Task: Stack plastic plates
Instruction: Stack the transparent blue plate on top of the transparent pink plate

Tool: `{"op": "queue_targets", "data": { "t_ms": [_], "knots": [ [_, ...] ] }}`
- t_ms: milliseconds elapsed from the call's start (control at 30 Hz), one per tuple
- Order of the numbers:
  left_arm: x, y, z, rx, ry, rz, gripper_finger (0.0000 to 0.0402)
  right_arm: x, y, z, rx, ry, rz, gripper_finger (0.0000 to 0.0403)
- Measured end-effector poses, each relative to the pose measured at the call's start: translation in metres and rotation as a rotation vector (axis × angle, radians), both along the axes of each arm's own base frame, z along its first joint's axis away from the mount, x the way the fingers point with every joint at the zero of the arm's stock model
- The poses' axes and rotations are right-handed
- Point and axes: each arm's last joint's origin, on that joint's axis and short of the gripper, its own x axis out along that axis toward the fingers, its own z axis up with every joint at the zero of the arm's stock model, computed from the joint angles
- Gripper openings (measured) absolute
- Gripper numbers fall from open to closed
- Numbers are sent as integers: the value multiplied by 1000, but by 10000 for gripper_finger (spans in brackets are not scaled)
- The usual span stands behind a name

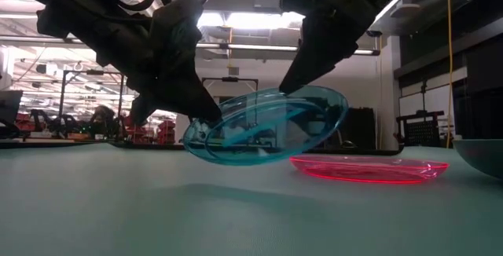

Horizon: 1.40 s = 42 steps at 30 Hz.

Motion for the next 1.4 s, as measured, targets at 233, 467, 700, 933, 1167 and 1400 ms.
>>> {"op": "queue_targets", "data": {
  "t_ms": [233, 467, 700, 933, 1167, 1400],
  "knots": [
    [0, 0, 0, 6, -2, 7, 0, 0, 0, 0, 0, 2, 0, 122],
    [0, 1, 0, 12, -4, 14, 0, -2, 0, -1, 17, 27, 1, 122],
    [0, 0, 0, 12, -4, 14, 0, -2, 0, -2, 25, 26, -8, 122],
    [0, 0, 0, 11, -4, 14, 0, -2, 0, -2, 30, 28, -4, 122],
    [0, 0, 0, 11, -4, 13, 0, -2, 0, -2, 35, 27, -9, 122],
    [0, 0, 0, 11, -4, 13, 0, -2, 0, -2, 35, 27, -10, 118]
  ]
}}
